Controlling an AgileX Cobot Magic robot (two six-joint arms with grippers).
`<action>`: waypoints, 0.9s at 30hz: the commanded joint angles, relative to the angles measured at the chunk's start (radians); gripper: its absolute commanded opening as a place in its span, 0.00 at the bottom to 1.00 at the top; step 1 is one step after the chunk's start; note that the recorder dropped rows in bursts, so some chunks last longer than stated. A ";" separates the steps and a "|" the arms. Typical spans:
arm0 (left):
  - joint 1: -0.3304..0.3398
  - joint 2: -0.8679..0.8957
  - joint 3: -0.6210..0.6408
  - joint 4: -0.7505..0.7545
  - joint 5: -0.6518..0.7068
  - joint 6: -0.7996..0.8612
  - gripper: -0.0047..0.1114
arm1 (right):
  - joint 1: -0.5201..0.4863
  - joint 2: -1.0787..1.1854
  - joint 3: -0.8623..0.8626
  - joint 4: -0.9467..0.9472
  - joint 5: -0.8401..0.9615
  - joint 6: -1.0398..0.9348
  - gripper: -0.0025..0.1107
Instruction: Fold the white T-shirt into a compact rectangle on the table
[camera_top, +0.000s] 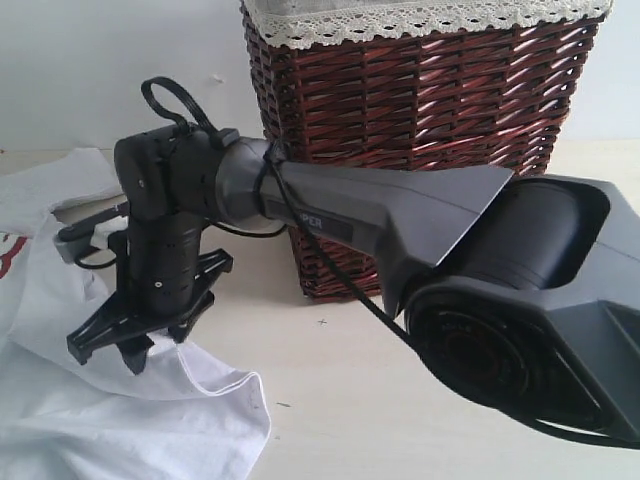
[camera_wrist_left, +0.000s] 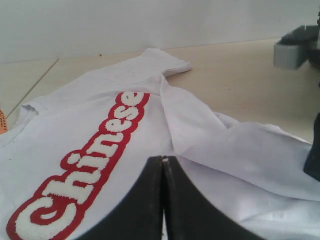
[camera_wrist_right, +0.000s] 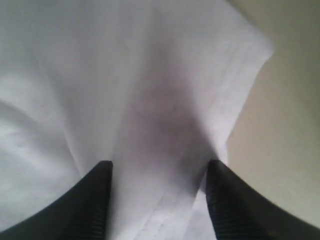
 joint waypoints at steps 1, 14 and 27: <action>-0.006 -0.005 0.000 0.002 -0.009 -0.007 0.04 | 0.016 -0.003 -0.001 0.004 0.035 -0.027 0.46; -0.006 -0.005 0.000 0.002 -0.009 -0.009 0.04 | 0.208 -0.047 -0.001 -0.121 0.095 -0.108 0.32; -0.006 -0.005 0.000 0.002 -0.009 -0.009 0.04 | 0.247 -0.047 -0.001 -0.347 0.025 0.022 0.36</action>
